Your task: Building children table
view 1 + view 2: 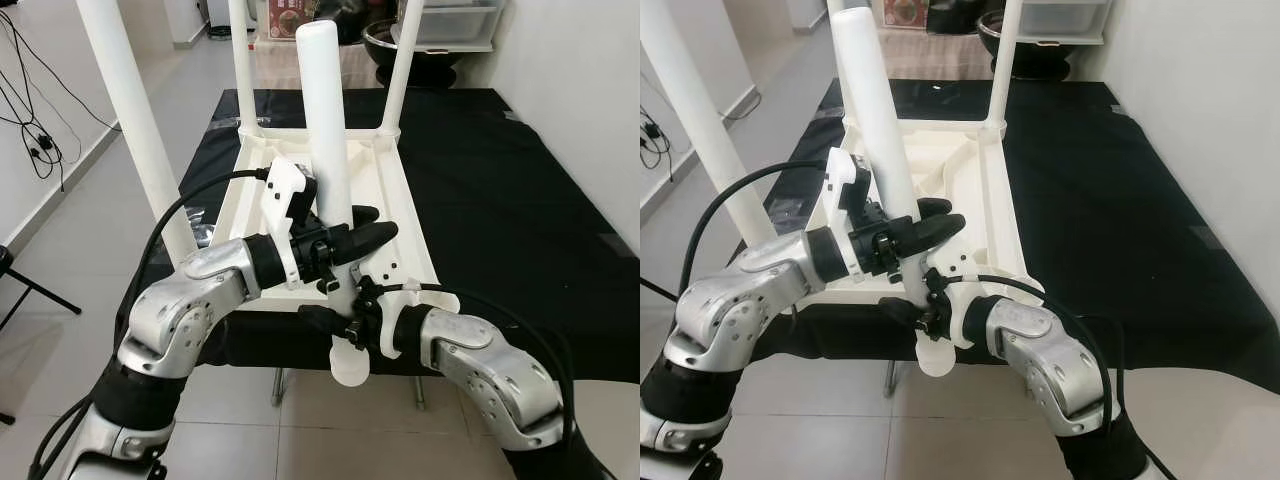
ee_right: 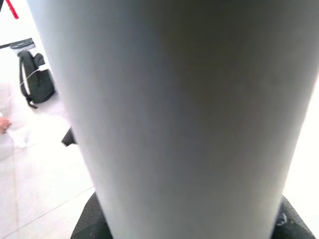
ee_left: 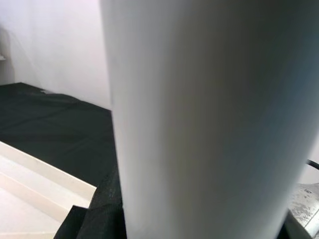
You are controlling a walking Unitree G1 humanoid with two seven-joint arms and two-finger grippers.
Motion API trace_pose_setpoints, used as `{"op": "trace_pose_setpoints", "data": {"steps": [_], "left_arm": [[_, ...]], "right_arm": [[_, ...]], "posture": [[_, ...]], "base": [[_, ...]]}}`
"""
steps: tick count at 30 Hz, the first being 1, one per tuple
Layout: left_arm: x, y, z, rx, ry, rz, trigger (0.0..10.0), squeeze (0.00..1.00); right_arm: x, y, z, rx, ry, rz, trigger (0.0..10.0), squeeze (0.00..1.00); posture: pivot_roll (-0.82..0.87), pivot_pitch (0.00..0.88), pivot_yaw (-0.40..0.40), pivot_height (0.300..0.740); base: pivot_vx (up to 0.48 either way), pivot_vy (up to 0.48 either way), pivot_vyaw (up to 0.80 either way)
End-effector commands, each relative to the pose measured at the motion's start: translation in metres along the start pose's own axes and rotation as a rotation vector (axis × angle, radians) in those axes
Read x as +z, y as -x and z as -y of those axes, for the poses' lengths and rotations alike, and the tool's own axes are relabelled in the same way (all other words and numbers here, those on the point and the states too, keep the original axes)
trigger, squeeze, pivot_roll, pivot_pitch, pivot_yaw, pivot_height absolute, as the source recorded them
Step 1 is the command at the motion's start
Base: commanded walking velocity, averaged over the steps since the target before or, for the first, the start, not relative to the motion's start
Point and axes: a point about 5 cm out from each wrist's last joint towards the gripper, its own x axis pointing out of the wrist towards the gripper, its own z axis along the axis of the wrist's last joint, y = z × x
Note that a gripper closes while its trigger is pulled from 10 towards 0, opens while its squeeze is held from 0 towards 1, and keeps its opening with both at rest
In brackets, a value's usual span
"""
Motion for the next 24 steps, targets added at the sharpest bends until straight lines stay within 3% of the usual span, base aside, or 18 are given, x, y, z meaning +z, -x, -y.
{"op": "trace_pose_setpoints", "data": {"steps": [1,4,5,6,7,8,12,13,15,18,21,23,24], "left_arm": [[0.016,-0.019,0.022,-0.155,-0.038,0.093,0.0,0.0],[0.02,-0.019,0.02,-0.14,-0.041,0.116,0.0,0.0],[0.024,-0.019,0.018,-0.122,-0.052,0.141,1.1,0.07],[0.024,-0.019,0.018,-0.122,-0.052,0.141,1.1,0.07],[0.029,-0.019,0.015,-0.101,-0.033,0.177,8.6,1.0],[0.042,-0.016,0.012,-0.087,0.021,0.252,10.0,1.0],[0.056,-0.01,0.01,-0.082,0.079,0.336,10.0,1.0],[0.07,-0.001,0.009,-0.106,0.126,0.414,10.0,1.0],[0.081,0.007,0.009,-0.123,0.141,0.46,10.0,1.0],[0.088,0.012,0.009,-0.13,0.144,0.484,10.0,1.0],[0.095,0.027,0.01,-0.127,0.108,0.481,10.0,1.0],[0.094,0.029,0.011,-0.116,0.091,0.464,10.0,1.0],[0.088,0.031,0.008,-0.063,0.082,0.44,10.0,1.0]], "right_arm": [[-0.009,-0.009,-0.003,-0.001,-0.039,-0.054,0.0,0.0],[-0.005,-0.01,-0.001,-0.018,-0.045,-0.025,0.0,0.0],[-0.001,-0.01,0.001,-0.03,-0.057,0.009,0.0,0.0],[-0.001,-0.01,0.001,-0.03,-0.057,0.009,0.0,0.0],[0.004,-0.01,0.003,-0.041,-0.071,0.042,0.0,0.0],[0.013,-0.009,0.008,-0.061,-0.106,0.109,0.0,0.0],[0.023,-0.007,0.014,-0.081,-0.144,0.179,0.0,0.0],[0.032,-0.003,0.022,-0.107,-0.17,0.236,0.0,0.0],[0.037,0.0,0.028,-0.135,-0.178,0.27,0.0,0.0],[0.04,0.002,0.034,-0.164,-0.186,0.293,0.0,0.0],[0.046,0.012,0.062,-0.338,-0.222,0.35,0.0,0.0],[0.047,0.014,0.07,-0.391,-0.236,0.362,0.0,0.0],[0.049,0.017,0.077,-0.449,-0.246,0.385,10.0,0.0]], "posture": [[-0.01,0.06,-0.009,0.74],[-0.01,0.059,-0.011,0.74],[-0.01,0.058,-0.012,0.74],[-0.01,0.058,-0.012,0.74],[-0.01,0.058,-0.012,0.74],[-0.01,0.057,-0.013,0.74],[-0.01,0.057,-0.014,0.74],[-0.01,0.056,-0.015,0.74],[0.0,0.056,-0.017,0.74],[0.0,0.056,-0.017,0.74],[0.0,0.055,-0.019,0.74],[0.0,0.055,-0.019,0.74],[0.01,0.054,-0.021,0.74]], "base": [[0.0,0.0,0.0],[0.0,0.0,0.0],[0.0,0.0,0.0],[0.0,0.0,0.0],[0.0,0.0,0.0],[0.0,0.0,0.0],[0.0,0.0,0.0],[0.0,0.0,0.0],[0.0,0.0,0.0],[0.0,0.0,0.0],[0.0,0.0,0.0],[0.0,0.0,0.0],[0.0,0.0,0.0]]}}
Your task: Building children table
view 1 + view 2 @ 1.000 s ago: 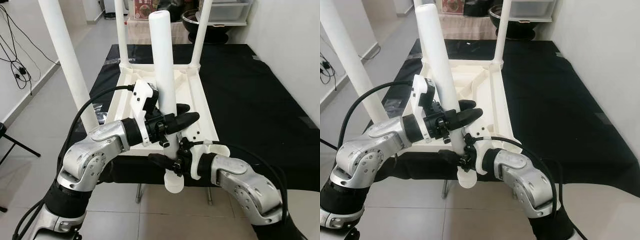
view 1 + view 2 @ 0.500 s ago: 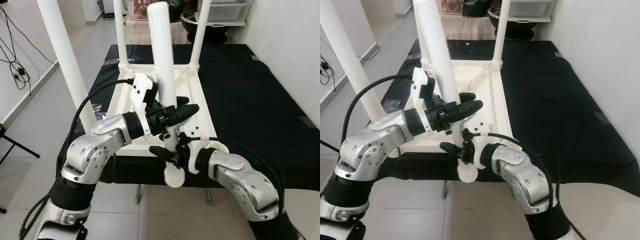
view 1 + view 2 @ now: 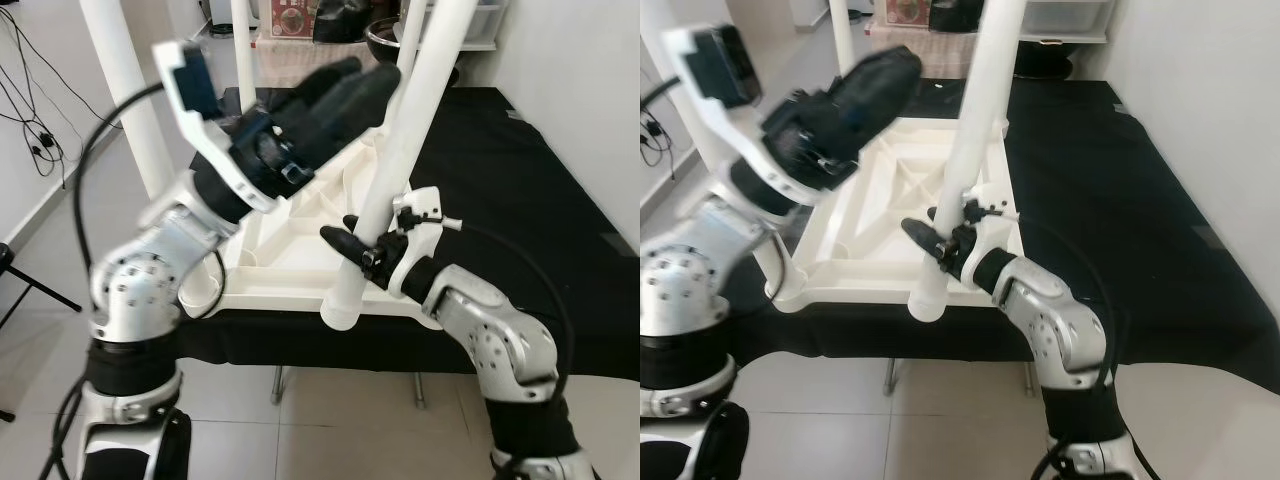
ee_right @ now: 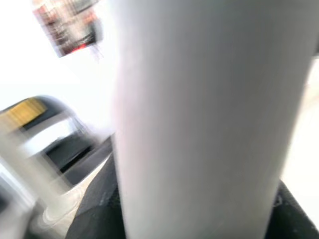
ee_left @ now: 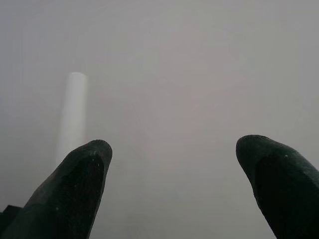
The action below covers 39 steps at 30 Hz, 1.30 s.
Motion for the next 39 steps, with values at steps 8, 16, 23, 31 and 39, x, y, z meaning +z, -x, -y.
{"op": "trace_pose_setpoints", "data": {"steps": [8,16,23,31,39], "left_arm": [[-0.042,0.047,-0.021,0.411,-0.05,-0.15,10.0,0.0],[-0.082,0.115,-0.027,0.773,-0.103,-0.347,10.0,0.0],[-0.105,0.144,-0.015,0.908,-0.056,-0.413,10.0,0.0],[-0.126,0.148,0.003,0.898,0.024,-0.435,10.0,0.0],[-0.127,0.151,0.006,0.934,-0.017,-0.436,10.0,0.0]], "right_arm": [[0.027,0.004,0.025,-0.269,-0.031,0.191,10.0,0.0],[0.038,0.011,0.014,-0.345,0.064,0.34,10.0,0.0],[0.029,0.012,0.008,-0.177,-0.056,0.349,10.0,0.0],[0.012,0.012,-0.014,-0.034,0.086,0.296,10.0,0.0],[0.004,0.01,-0.019,-0.062,0.205,0.223,10.0,0.0]], "posture": [[0.0,0.063,-0.015,0.74],[0.01,0.063,-0.023,0.74],[0.01,0.057,-0.026,0.74],[0.01,0.048,-0.025,0.74],[0.01,0.065,-0.022,0.74]], "base": [[0.0,0.0,0.0],[0.0,0.0,0.0],[0.0,0.0,0.0],[0.0,-0.445,0.0],[0.0,-0.416,0.0]]}}
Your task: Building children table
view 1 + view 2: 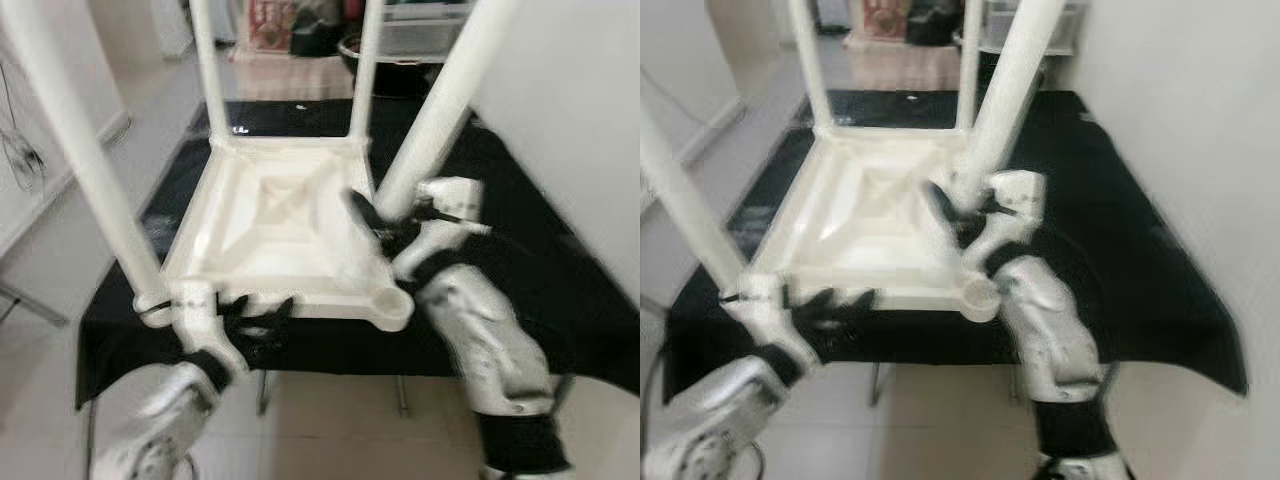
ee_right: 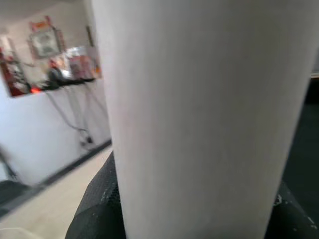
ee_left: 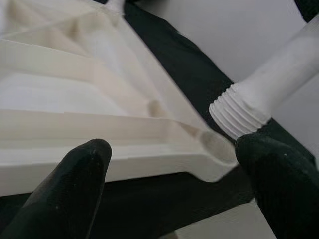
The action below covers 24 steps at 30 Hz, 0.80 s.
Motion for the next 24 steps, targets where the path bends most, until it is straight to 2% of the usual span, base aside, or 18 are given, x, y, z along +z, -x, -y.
{"op": "trace_pose_setpoints", "data": {"steps": [1,4,7,10,14,17,24], "left_arm": [[0.002,0.004,-0.003,0.043,-0.026,0.018,10.0,0.0],[0.002,0.005,-0.002,0.065,-0.088,0.015,10.0,0.0],[0.002,0.005,-0.001,0.065,-0.105,0.009,10.0,0.0],[-0.002,0.006,0.002,0.042,-0.172,-0.035,10.0,0.0],[-0.006,0.009,0.004,0.009,-0.188,-0.068,10.0,0.0],[-0.007,0.01,0.004,0.011,-0.179,-0.067,10.0,0.0],[-0.007,0.006,0.011,-0.024,-0.243,-0.065,10.0,0.0]], "right_arm": [[0.004,-0.003,-0.008,0.023,0.053,0.01,10.0,0.0],[0.003,-0.002,-0.01,0.103,0.031,-0.004,10.0,0.0],[0.003,-0.003,-0.011,0.118,0.021,-0.002,10.0,0.0],[0.004,-0.009,-0.018,0.176,0.036,0.006,10.0,0.0],[0.004,-0.013,-0.02,0.199,0.056,0.008,10.0,0.0],[0.006,-0.02,-0.017,0.208,0.076,0.006,10.0,0.0],[0.012,-0.04,0.003,0.149,0.114,0.011,10.0,0.0]], "posture": [[0.01,0.065,-0.022,0.74],[0.02,0.073,-0.027,0.74],[0.02,0.074,-0.027,0.74],[0.02,0.082,-0.026,0.74],[0.02,0.087,-0.025,0.74],[0.03,0.103,-0.024,0.74],[0.04,0.13,-0.03,0.74]], "base": [[0.0,0.0,0.0],[0.0,0.0,0.59],[0.0,0.0,0.8],[0.0,0.0,0.8],[0.0,0.0,0.8],[0.0,0.0,0.8],[0.0,0.0,0.8]]}}
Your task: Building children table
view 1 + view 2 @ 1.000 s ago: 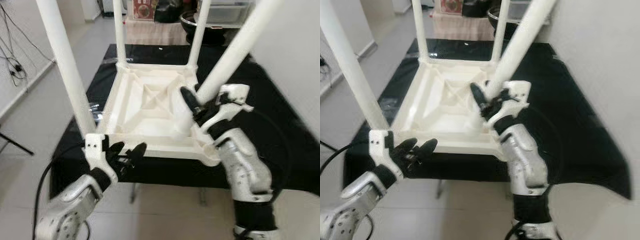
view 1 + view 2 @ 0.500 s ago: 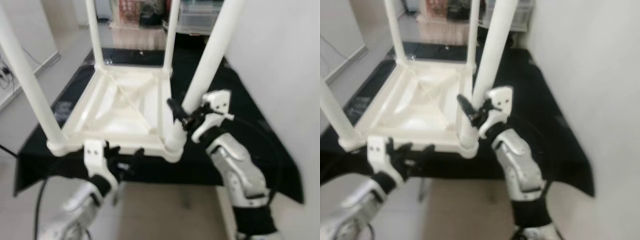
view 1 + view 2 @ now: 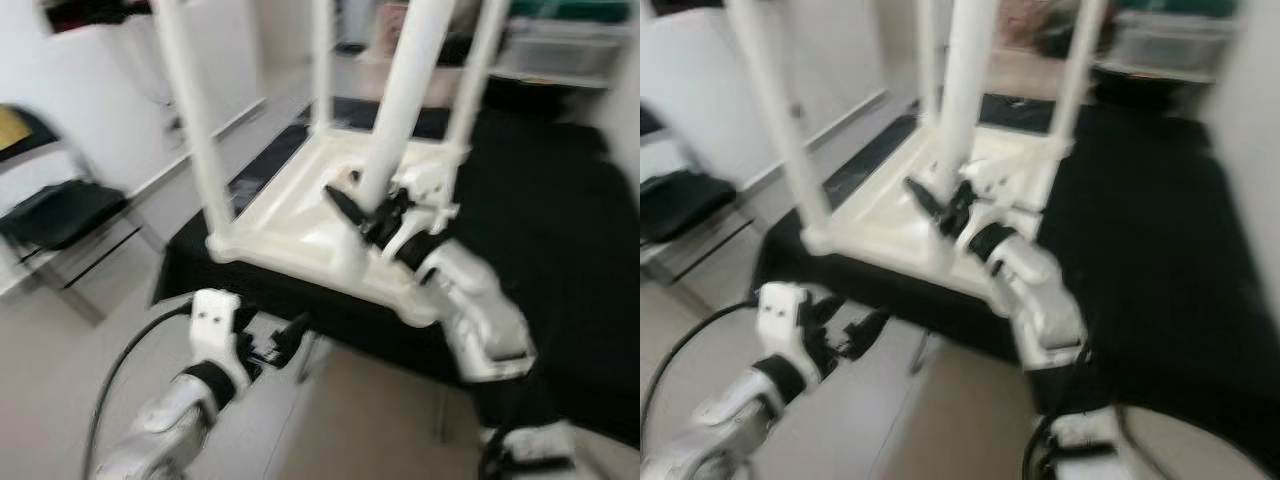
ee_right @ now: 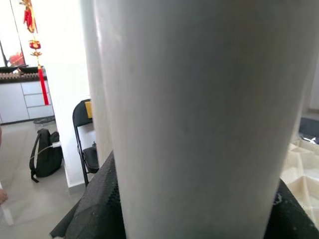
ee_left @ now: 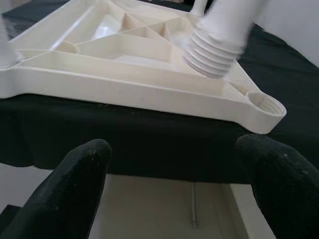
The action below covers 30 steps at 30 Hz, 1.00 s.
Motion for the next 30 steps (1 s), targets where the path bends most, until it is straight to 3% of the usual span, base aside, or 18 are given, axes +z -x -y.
{"op": "trace_pose_setpoints", "data": {"steps": [1,10,14,22,27,30], "left_arm": [[0.0,0.001,-0.001,0.0,-0.04,-0.008,10.0,0.0],[0.003,0.007,0.009,-0.058,-0.057,-0.01,10.0,0.0],[0.002,0.011,0.014,-0.078,-0.021,-0.021,10.0,0.0],[0.009,0.013,0.001,0.039,-0.035,0.013,10.0,0.0],[0.017,0.014,-0.01,0.084,-0.041,0.05,10.0,0.0],[0.022,0.01,-0.015,0.085,-0.045,0.066,10.0,0.0]], "right_arm": [[0.0,-0.004,0.006,-0.031,0.001,0.008,10.0,0.0],[0.017,-0.008,0.042,-0.058,0.04,0.055,10.0,0.0],[0.024,-0.005,0.057,-0.1,0.045,0.068,10.0,0.0],[0.014,0.011,0.039,-0.059,-0.023,0.05,10.0,0.0],[0.028,0.023,0.036,-0.066,-0.134,0.14,10.0,0.0],[0.031,0.026,0.035,-0.076,-0.119,0.16,10.0,0.0]], "posture": [[0.05,0.139,-0.03,0.74],[0.05,0.196,-0.026,0.74],[0.05,0.214,-0.03,0.74],[0.04,0.207,-0.026,0.74],[0.03,0.183,-0.012,0.74],[0.02,0.147,-0.003,0.74]], "base": [[0.0,0.0,0.0],[0.0,0.0,0.0],[0.0,0.0,0.0],[0.0,0.0,-0.1],[0.0,0.0,-0.8],[0.318,0.0,-0.45]]}}
